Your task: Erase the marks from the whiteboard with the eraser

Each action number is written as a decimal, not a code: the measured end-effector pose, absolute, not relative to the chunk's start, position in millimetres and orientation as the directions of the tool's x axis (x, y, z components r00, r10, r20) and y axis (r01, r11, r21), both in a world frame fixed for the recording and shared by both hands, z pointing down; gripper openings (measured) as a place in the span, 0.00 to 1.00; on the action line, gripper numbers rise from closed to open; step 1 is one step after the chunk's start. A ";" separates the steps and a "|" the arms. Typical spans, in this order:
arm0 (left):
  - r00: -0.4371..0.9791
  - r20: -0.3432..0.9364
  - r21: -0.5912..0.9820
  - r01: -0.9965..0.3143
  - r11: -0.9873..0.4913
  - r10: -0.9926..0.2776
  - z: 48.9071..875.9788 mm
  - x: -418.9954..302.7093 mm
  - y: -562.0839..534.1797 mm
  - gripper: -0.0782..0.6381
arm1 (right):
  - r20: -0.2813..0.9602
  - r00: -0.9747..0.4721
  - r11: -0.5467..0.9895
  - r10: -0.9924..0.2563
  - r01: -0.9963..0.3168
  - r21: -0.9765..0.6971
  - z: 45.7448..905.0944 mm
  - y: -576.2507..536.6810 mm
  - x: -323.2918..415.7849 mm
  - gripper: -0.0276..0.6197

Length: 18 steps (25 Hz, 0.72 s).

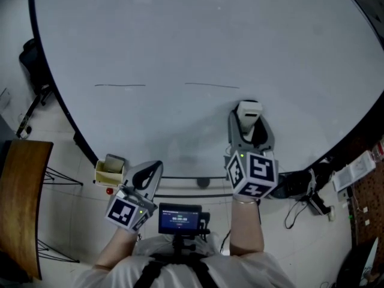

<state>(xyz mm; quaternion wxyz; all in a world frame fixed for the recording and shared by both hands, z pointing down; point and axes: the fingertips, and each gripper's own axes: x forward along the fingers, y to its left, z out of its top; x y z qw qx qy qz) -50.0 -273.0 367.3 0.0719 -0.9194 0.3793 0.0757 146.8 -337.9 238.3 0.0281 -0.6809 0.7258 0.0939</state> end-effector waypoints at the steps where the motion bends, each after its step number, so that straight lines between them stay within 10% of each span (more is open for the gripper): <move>1: 0.701 -0.184 -0.067 -0.708 -0.703 -0.689 368.1 -49.8 -271.8 0.12 | -0.165 -0.071 0.057 -0.984 -0.995 0.086 239.6 -337.0 150.6 0.44; 18: 0.709 -0.179 -0.066 -0.701 -0.710 -0.683 369.8 -74.2 -237.4 0.12 | -0.145 -0.247 0.210 -0.958 -0.950 0.230 276.7 -233.9 87.5 0.44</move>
